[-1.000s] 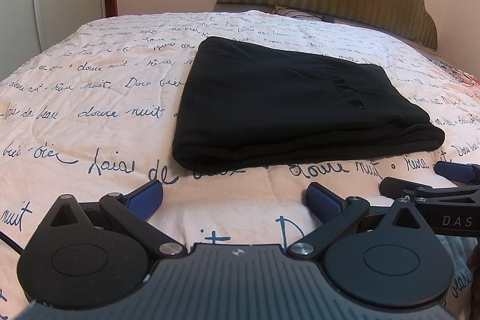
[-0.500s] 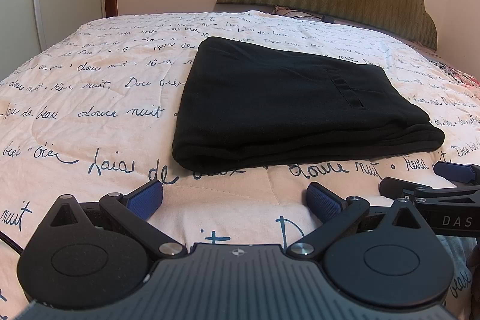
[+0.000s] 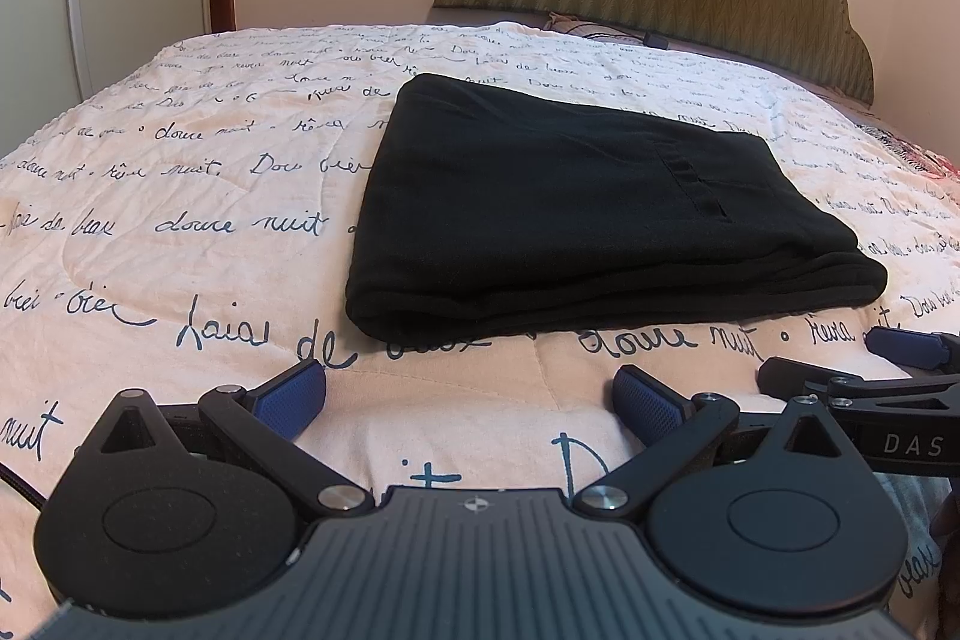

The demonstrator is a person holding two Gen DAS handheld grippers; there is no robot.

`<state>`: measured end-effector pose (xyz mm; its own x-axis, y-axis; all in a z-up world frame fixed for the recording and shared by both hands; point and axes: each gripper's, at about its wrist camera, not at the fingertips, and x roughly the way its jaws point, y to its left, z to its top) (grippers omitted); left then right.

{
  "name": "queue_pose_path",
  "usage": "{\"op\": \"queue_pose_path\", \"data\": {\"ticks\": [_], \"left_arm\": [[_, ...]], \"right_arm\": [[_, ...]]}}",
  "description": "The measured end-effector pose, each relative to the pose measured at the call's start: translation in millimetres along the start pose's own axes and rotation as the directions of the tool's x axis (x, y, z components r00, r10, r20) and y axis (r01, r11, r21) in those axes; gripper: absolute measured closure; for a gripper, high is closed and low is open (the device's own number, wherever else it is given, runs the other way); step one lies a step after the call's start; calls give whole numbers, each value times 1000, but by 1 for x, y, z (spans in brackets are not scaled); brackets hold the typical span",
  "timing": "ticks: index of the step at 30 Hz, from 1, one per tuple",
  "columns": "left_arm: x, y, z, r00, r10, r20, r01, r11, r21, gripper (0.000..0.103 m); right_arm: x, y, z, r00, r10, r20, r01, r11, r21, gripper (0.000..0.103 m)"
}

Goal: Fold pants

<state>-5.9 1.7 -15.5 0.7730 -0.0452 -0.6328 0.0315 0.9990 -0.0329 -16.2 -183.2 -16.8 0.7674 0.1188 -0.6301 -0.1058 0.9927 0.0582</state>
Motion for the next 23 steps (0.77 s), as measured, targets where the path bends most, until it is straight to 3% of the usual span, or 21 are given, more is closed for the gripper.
{"op": "queue_pose_path", "data": {"ticks": [23], "left_arm": [[1,4,1,1000,5,7,-5,1000,-21,0]], "right_arm": [[0,0,0,1000,0,0,0,1000,1,2]]}}
